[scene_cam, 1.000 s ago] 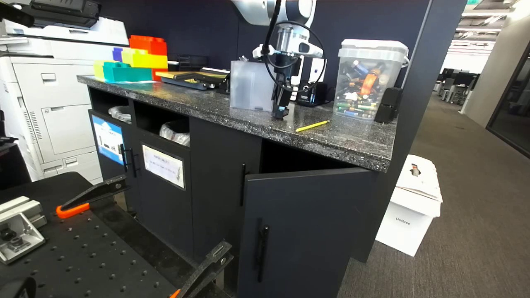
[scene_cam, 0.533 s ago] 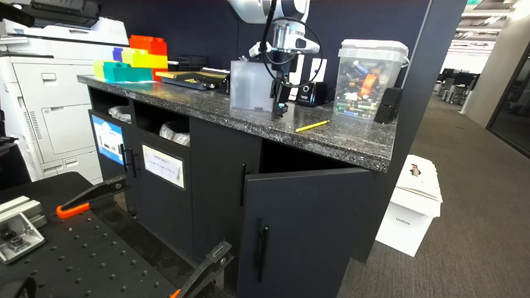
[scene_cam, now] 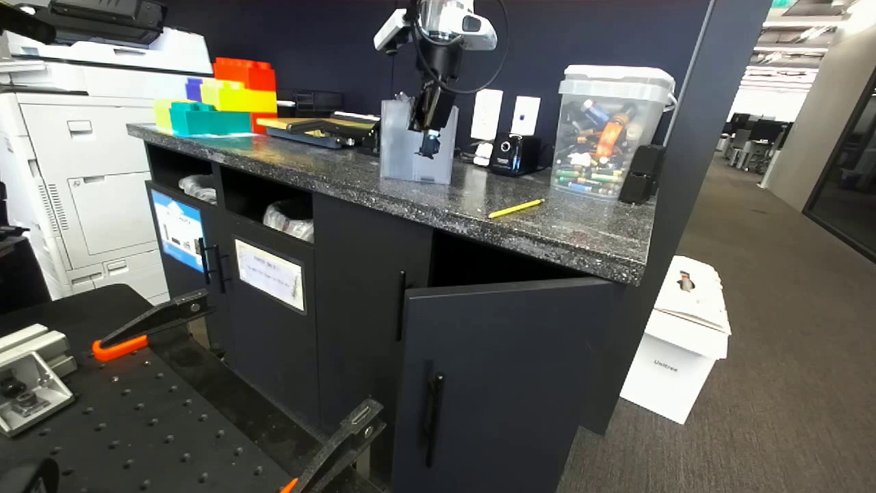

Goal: Move the red object to the left

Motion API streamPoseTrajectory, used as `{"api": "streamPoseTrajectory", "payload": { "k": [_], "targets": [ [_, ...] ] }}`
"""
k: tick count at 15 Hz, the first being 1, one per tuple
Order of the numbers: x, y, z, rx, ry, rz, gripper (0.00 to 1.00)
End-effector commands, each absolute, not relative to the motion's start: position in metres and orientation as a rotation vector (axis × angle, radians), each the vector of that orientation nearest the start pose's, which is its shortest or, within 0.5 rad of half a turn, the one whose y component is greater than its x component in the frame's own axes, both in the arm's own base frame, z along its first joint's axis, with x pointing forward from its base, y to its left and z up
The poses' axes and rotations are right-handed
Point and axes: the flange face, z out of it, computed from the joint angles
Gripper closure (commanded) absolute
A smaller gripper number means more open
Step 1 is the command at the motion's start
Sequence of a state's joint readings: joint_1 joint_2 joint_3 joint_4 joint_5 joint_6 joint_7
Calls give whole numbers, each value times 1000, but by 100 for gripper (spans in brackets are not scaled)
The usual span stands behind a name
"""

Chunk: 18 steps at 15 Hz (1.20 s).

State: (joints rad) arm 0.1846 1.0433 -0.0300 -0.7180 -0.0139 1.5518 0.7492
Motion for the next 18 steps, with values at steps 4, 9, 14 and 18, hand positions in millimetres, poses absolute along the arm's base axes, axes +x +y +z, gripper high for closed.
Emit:
{"api": "streamPoseTrajectory", "payload": {
  "k": [4, 9, 14, 18],
  "targets": [
    [708, 167, 325, -3245, 552, 423, 92],
    [658, 252, 311, -3270, 374, 329, 92],
    [604, 365, 268, -3255, 323, 145, 92],
    [607, 397, 280, -3244, 415, -5, 92]
  ]
}}
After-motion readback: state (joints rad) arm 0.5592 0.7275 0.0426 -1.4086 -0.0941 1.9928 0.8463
